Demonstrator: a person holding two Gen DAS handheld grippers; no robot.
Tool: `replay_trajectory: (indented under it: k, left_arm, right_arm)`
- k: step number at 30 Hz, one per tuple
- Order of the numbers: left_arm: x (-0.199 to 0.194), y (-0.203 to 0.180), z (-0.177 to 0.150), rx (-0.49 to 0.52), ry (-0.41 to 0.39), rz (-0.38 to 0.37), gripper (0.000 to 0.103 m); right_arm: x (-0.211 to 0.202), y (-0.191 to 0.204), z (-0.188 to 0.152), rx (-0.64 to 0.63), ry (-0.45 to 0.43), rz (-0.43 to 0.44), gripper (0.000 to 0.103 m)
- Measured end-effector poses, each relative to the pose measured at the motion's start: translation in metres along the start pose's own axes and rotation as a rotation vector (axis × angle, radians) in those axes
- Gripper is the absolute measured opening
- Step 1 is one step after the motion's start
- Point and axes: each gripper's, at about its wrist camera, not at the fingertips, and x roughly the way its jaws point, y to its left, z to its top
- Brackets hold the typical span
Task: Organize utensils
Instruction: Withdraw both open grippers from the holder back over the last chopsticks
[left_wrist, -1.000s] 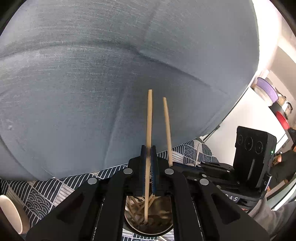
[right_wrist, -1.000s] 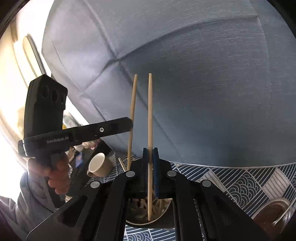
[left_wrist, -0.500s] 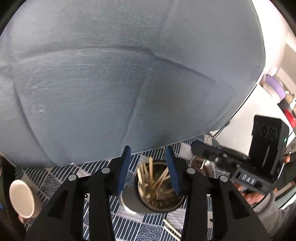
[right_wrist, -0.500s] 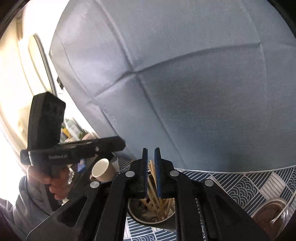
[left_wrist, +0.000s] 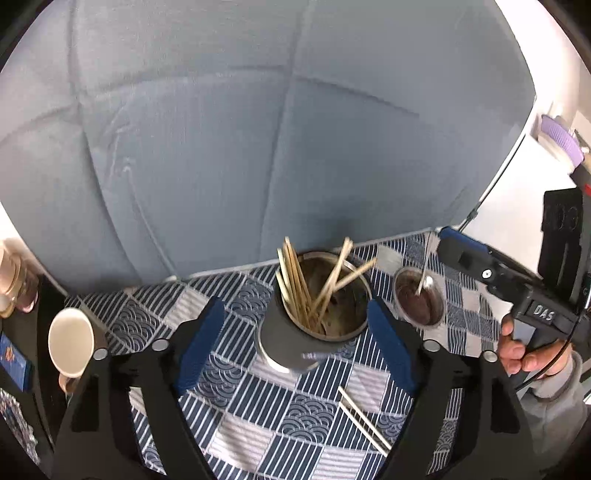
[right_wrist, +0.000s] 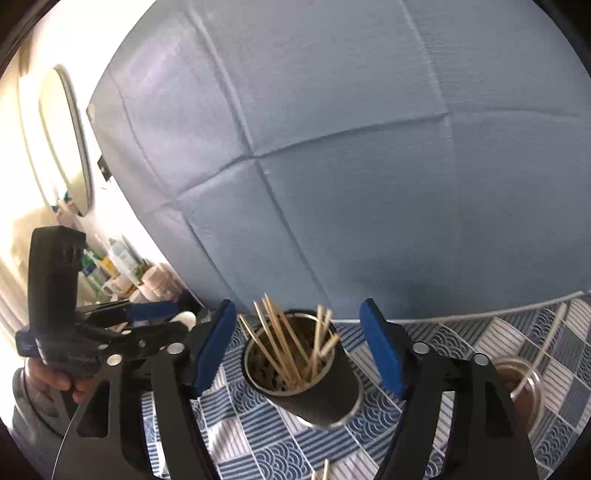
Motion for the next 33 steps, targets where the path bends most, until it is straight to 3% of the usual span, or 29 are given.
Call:
replay_trajectory:
  k: [6,20,29,33]
  left_arm:
    - [0.014,-0.008,-0.024,0.020,0.067,0.041,0.092]
    - [0.080,-0.009,-0.097,-0.045,0.300,0.071,0.093]
    - [0.128,-0.032,-0.136,-0.017,0.453,0.064,0.093]
    - [0.147,-0.036,-0.150,-0.070,0.537,0.061,0.093]
  right_arm:
    - [-0.004,-0.009,-0.027,0.022,0.055,-0.046,0.083]
    - [0.008,-0.042,-0.142,0.087,0.310,-0.140,0.084]
    - [0.023,-0.028,-0.205,-0.045,0.454,-0.173,0.084]
    - [0.024,-0.025,-0.224,-0.082,0.496,-0.173,0.084]
